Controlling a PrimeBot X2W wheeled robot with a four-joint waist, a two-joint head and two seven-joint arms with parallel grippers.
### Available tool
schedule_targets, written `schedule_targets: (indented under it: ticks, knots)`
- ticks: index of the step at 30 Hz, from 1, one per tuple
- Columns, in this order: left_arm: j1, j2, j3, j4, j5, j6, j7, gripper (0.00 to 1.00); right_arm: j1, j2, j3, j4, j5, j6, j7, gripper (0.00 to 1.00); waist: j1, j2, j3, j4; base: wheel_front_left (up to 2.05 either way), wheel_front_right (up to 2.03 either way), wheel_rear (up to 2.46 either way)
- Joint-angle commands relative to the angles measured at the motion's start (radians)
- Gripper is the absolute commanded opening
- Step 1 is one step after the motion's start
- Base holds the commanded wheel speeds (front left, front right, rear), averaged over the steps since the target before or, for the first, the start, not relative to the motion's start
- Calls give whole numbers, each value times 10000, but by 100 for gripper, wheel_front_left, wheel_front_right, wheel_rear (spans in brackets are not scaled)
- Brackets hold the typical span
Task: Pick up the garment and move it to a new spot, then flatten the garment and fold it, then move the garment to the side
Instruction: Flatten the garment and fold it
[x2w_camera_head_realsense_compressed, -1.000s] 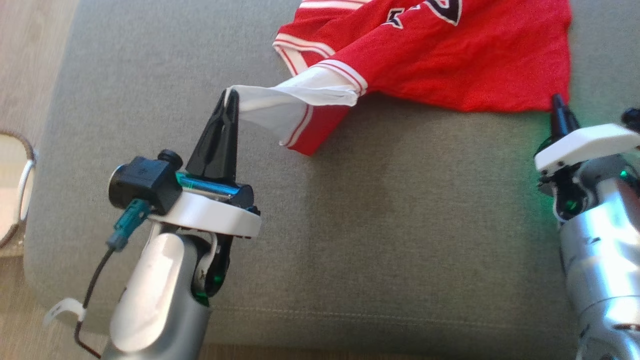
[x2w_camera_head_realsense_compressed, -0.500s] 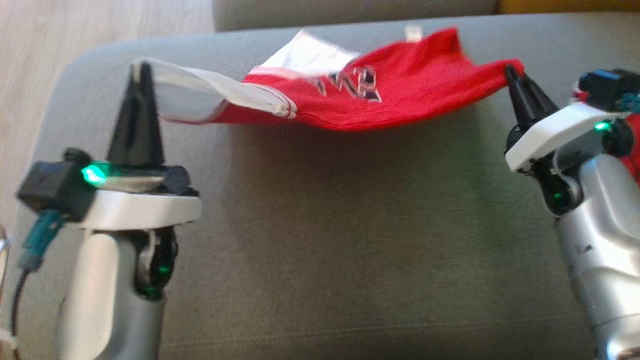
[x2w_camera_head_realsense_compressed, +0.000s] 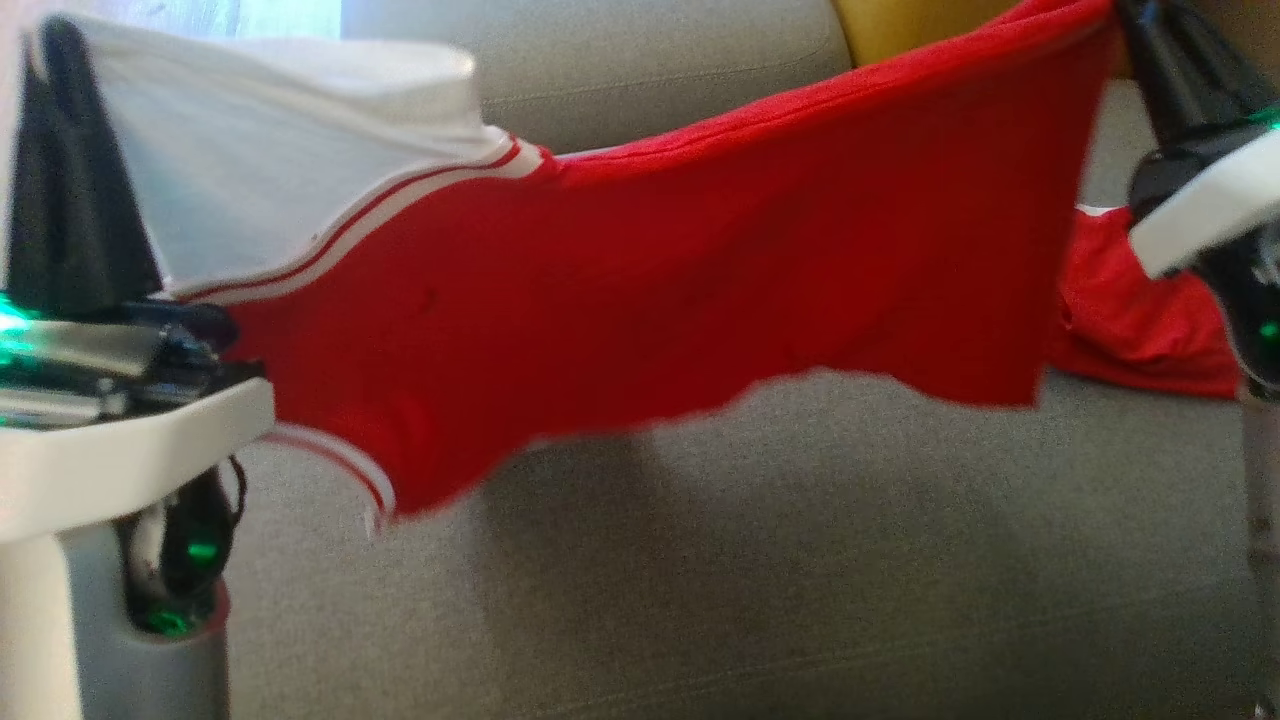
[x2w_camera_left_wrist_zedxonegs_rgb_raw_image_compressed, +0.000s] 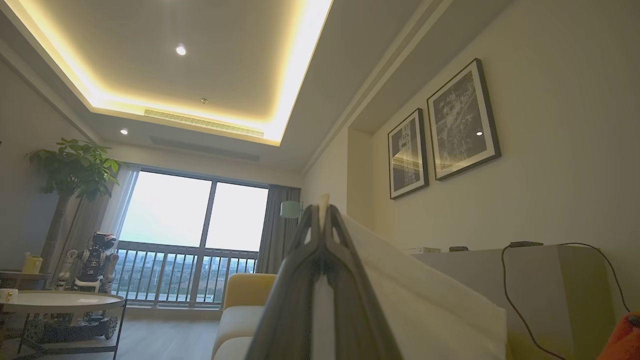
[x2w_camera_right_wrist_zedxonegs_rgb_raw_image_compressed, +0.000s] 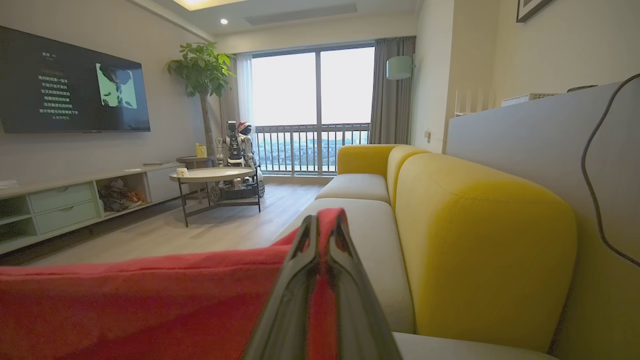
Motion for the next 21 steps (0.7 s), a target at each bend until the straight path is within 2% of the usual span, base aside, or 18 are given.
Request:
schedule_targets:
  ticks: [1,6,11,14,17,21]
  knots:
    - [-639,284,473,-681,-71,146,200,0,87,227,-160,-818,-168,-2,472,0,1,-1,-62,-8,0,0,0]
    - [-927,374,792,-1694,-161,414,615,0,664,966,-893,-2472,-120,-2,2074,0,1,-1,-71,58,0,0,0]
    - [-1429,613,963,-1730,-188,470,962,0,831,1283,-1089,-3260,-412,-2,3047,0,1,-1,152,80,0,0,0]
    - [-1680,726,914,-1462,-246,423,1228,0,739,1400,-1002,-3316,-486,-2,3277,0,1,-1,285,48,0,0,0]
    - [-2239,1015,813,-815,-292,277,1709,0,378,1748,-1046,-3033,-70,-2,3677,0,1,-1,750,15,0,0,0]
    - [-3769,1564,424,781,-159,-204,2096,0,-819,1568,-1158,-2072,-106,-2,3822,0,1,-1,1867,107,0,0,0]
